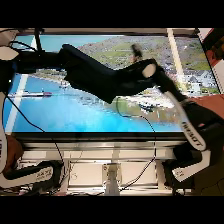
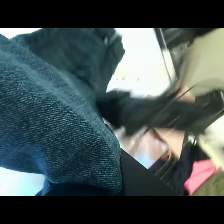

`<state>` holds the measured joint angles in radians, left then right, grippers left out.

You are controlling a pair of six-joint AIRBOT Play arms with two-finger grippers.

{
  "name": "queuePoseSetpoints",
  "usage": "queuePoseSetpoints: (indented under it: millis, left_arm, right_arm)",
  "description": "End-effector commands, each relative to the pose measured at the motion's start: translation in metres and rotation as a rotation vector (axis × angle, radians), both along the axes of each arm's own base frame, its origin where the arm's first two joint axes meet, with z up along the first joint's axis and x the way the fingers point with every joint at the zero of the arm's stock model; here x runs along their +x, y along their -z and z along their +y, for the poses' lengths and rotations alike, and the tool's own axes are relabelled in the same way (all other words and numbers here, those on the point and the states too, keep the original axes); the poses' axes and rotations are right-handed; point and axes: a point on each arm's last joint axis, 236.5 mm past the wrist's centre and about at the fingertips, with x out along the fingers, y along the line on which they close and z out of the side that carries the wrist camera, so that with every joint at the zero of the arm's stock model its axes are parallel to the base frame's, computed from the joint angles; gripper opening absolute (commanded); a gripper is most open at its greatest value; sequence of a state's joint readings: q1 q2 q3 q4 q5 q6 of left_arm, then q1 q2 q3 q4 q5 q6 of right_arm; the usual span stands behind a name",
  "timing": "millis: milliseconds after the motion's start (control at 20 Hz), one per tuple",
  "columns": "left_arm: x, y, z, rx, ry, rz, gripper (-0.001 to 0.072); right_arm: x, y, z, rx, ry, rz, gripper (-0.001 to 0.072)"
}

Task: Fold the clothes and pants, and hang the long-sleeved shirts on hangers.

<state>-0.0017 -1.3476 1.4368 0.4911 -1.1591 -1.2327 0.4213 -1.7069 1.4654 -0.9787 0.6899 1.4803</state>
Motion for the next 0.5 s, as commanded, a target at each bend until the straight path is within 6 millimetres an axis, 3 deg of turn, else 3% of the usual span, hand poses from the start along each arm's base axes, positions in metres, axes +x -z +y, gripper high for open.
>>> queuePoseSetpoints:
  millis: [0, 150, 250, 350, 450]
  left_arm:
    - [0.005, -0.013, -0.001, -0.032, -0.063, -0.001, 0.0020]
    - [0.011, -0.004, -0.019, -0.035, -0.059, 0.003, 0.0021]
    - [0.021, 0.006, -0.033, -0.039, -0.070, 0.006, 0.0021]
    - [0.026, 0.025, -0.049, -0.035, -0.059, 0.033, 0.0021]
    - [0.025, 0.050, -0.066, -0.022, -0.024, 0.083, 0.0021]
  right_arm:
    - [-0.049, 0.044, 0.085, 0.045, -0.067, 0.095, 0.0024]
    - [-0.091, 0.059, 0.135, 0.047, -0.152, 0.101, 0.0024]
    - [-0.114, 0.067, 0.153, 0.034, -0.204, 0.113, 0.0024]
    - [-0.115, 0.067, 0.148, 0.017, -0.215, 0.114, 0.0025]
    - [-0.100, 0.071, 0.119, -0.050, -0.218, 0.116, 0.0025]
